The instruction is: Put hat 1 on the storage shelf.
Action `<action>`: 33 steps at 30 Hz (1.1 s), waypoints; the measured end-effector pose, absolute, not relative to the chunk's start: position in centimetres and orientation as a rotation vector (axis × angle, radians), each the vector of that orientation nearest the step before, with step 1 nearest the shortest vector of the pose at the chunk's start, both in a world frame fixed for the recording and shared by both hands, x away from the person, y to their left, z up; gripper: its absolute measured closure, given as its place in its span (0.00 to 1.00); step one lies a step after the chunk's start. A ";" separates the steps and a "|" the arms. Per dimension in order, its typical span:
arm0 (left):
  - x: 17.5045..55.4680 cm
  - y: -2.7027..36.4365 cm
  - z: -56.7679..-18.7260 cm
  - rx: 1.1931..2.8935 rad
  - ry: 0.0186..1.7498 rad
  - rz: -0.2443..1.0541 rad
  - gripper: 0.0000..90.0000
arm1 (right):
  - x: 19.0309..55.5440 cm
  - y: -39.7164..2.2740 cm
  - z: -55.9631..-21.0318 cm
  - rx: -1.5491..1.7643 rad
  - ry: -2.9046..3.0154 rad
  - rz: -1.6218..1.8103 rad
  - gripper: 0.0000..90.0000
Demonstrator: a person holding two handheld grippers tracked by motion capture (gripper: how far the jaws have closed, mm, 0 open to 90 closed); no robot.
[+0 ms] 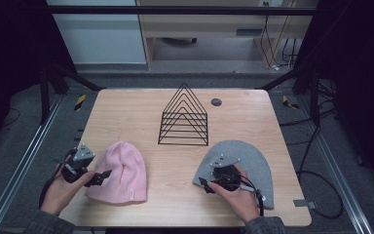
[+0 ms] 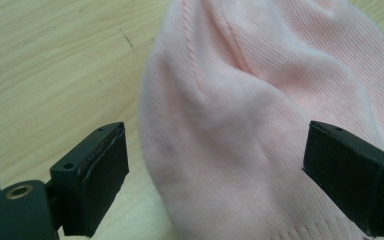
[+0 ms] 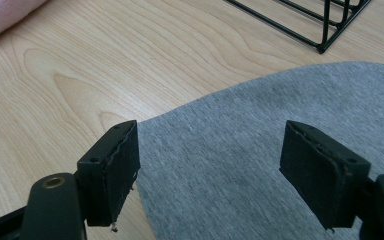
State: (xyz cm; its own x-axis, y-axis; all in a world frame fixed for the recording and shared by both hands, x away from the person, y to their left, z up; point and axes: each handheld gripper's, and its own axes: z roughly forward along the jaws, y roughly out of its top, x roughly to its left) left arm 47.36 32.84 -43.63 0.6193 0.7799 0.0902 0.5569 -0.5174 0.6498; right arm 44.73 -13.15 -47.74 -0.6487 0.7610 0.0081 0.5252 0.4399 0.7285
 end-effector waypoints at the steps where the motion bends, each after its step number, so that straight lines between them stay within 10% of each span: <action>1: 47.9 33.1 -43.3 2.259 1.049 0.511 0.12 | 44.7 -13.1 -47.7 1.109 2.375 1.032 0.26; 33: 54.3 30.9 -45.0 2.366 1.015 0.320 0.56 | 44.7 -12.7 -48.3 1.084 2.436 0.986 0.36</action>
